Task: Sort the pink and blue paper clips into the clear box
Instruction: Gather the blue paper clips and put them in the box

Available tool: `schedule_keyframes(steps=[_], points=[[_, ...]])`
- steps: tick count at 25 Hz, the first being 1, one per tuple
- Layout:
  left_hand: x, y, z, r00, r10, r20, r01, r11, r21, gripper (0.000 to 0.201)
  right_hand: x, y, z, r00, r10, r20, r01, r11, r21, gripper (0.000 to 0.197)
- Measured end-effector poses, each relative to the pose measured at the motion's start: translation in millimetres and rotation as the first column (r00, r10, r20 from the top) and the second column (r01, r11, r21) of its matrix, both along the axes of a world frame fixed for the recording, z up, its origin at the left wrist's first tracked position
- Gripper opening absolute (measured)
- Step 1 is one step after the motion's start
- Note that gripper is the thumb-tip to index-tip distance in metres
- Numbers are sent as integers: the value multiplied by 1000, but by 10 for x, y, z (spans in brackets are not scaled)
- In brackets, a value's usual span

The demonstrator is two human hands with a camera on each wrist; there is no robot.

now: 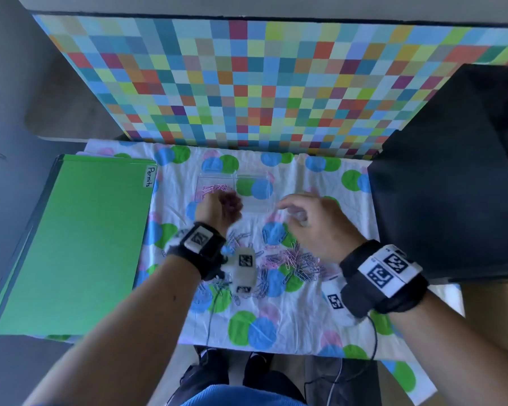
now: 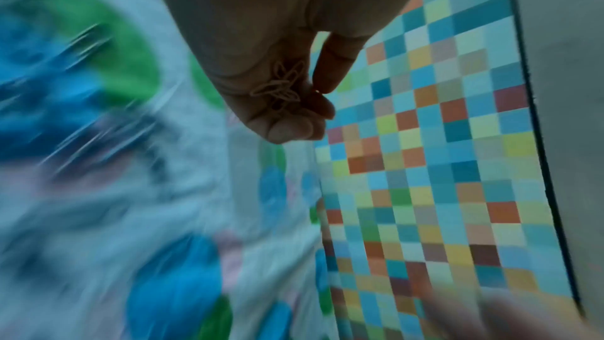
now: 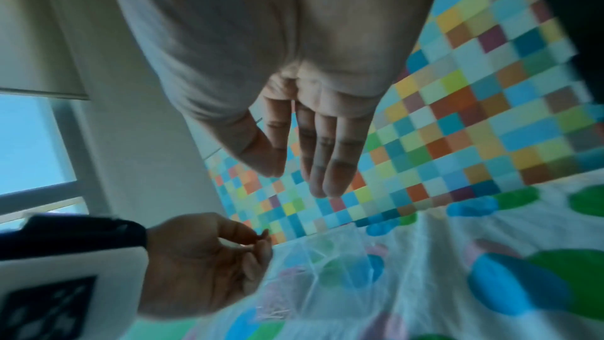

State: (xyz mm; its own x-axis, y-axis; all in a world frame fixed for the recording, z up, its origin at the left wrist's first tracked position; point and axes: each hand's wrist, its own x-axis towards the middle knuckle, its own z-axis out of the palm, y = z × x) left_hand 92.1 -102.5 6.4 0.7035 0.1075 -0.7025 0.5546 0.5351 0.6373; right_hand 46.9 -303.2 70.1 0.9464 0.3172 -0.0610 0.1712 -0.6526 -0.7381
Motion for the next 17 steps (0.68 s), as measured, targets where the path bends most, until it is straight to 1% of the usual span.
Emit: schedule_keyframes(steps=[2, 3, 4, 5, 6, 7, 8, 9, 10, 12, 13, 14, 15, 16, 17], points=[[320, 236, 5, 1000, 21, -9, -19, 987, 159, 26, -33, -189, -79, 993, -105, -59, 103, 994, -22, 20], [451, 314, 14, 1000, 3, -8, -1, 970, 241, 25, -65, -256, -132, 989, -123, -85, 119, 992, -49, 19], [557, 367, 9, 999, -50, 2, 47, 941, 335, 24, -106, -299, -192, 987, -122, -105, 115, 991, -73, 19], [624, 391, 0, 987, -159, 9, 137, 879, 456, 23, -157, -322, -245, 987, -110, -119, 100, 991, -88, 19], [659, 398, -12, 942, -334, -21, 276, 742, 611, 21, -202, -338, -307, 986, -97, -134, 84, 992, -97, 19], [655, 392, -28, 866, -492, -87, 391, 559, 732, 18, -244, -345, -360, 985, -88, -146, 73, 992, -106, 19], [636, 389, -59, 778, -605, -171, 443, 335, 832, 20, -278, -351, -412, 985, -84, -152, 66, 991, -120, 19], [570, 369, -45, 738, -640, -213, 435, 211, 876, 24, -308, -356, -467, 985, -77, -155, 56, 989, -135, 19], [480, 352, -29, 718, -660, -222, 411, 145, 900, 26, -332, -363, -522, 985, -67, -156, 43, 988, -151, 18], [292, 308, 12, 725, -668, -167, 297, 85, 951, 23, -378, -344, -629, 985, -42, -168, 10, 983, -184, 19], [169, 265, 11, 686, -714, -141, 241, 40, 970, 22, -400, -315, -676, 985, -28, -171, -8, 978, -210, 18], [40, 215, -7, 608, -784, -127, 194, -8, 981, 21, -424, -277, -732, 986, -14, -169, -28, 970, -243, 18], [-98, 138, -25, 517, -847, -127, 182, -37, 983, 21, -445, -232, -781, 988, 0, -157, -44, 959, -279, 16], [-239, 52, -40, 427, -890, -161, 216, -73, 974, 20, -457, -181, -820, 990, 8, -139, -51, 950, -309, 15], [-365, -50, -79, 351, -910, -220, 267, -127, 955, 19, -462, -133, -851, 992, 14, -124, -55, 943, -328, 14]])
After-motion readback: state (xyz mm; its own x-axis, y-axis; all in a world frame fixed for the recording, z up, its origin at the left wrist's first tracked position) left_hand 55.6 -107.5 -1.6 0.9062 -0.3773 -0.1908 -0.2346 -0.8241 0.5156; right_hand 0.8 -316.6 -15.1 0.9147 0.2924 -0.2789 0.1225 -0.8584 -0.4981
